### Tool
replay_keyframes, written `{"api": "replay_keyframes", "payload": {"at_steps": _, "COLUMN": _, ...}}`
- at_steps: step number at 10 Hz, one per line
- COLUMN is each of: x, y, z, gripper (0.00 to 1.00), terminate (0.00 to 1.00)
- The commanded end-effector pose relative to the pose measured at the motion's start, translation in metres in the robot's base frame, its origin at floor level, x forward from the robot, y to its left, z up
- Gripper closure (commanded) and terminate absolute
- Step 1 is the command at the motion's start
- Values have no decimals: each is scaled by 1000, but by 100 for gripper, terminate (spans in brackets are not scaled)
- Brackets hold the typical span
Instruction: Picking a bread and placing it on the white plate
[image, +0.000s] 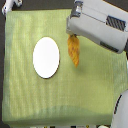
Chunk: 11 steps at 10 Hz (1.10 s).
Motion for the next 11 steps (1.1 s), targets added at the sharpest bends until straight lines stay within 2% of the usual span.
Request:
{"api": "replay_keyframes", "payload": {"at_steps": 1, "x": 21, "y": 61, "z": -13, "gripper": 100, "terminate": 0}}
{"api": "replay_keyframes", "payload": {"at_steps": 5, "x": 11, "y": 114, "z": -27, "gripper": 100, "terminate": 0}}
{"api": "replay_keyframes", "payload": {"at_steps": 9, "x": 1, "y": 143, "z": -37, "gripper": 100, "terminate": 0}}
{"api": "replay_keyframes", "payload": {"at_steps": 11, "x": -11, "y": 166, "z": -48, "gripper": 100, "terminate": 0}}
